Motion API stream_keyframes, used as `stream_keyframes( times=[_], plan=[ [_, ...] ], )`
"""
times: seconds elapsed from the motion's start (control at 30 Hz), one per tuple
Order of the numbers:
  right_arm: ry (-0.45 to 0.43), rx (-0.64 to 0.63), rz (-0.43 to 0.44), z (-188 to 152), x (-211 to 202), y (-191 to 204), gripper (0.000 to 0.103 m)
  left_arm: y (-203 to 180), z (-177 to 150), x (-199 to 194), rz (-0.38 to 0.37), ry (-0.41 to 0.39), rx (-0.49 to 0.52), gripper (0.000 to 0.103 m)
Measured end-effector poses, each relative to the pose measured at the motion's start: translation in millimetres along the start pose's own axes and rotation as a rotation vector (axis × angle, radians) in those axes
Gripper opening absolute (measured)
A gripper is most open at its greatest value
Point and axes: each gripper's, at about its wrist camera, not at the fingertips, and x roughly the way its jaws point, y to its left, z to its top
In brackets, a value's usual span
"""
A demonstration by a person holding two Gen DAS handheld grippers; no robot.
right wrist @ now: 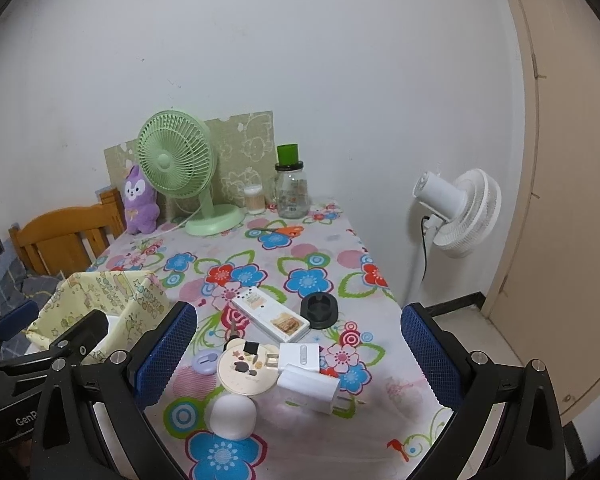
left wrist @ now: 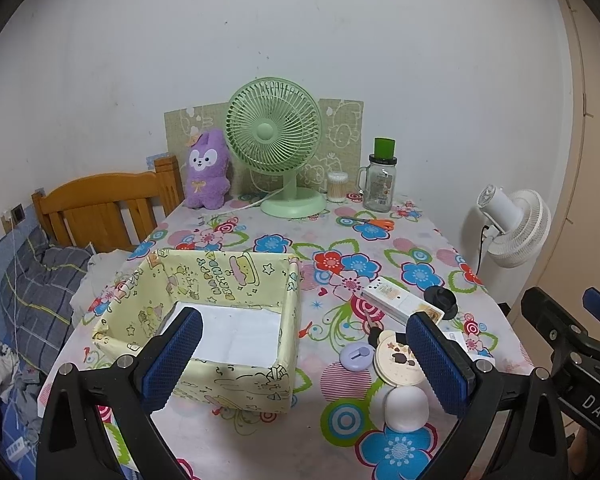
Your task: Organize rigid objects
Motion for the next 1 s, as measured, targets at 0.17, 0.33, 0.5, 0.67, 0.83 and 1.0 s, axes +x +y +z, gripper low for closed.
stream_keyframes(
  times=[0.17,0.33,0.5,0.67,0.83,1.0],
  plan=[
    [0.004,0.006,0.006,0.2,0.6,-0.1,0.103,1.7,-0.6,-0.8,-0.010,0.000,-0.010,0.103],
    [0.005,0.001,0.001,0.8,0.7,-0.3,0.103,2.2,-0.9,-0.6,-0.007,0.002,-0.007,0.103],
    [0.005,0.000,-0.003,0.7,0.5,0.0,0.103,2.3,-0.8,-1.4,-0.006,0.001,-0.006,0.103],
    [0.004,0.000,-0.003,0.8,0.5,-0.2,0.103,2.7,-1.2,-1.5,-0.008,0.001,-0.008,0.103],
    [0.004,0.001,-0.004,0.7,0.6,-0.8,0.103,2.9,-1.2,-1.3,-0.007,0.003,-0.001,0.103],
    [0.004,0.000,-0.005,1.8,1.5,-0.9,0.103,2.9,-0.7,-0.3,-0.007,0.004,-0.001,0.103]
  ],
)
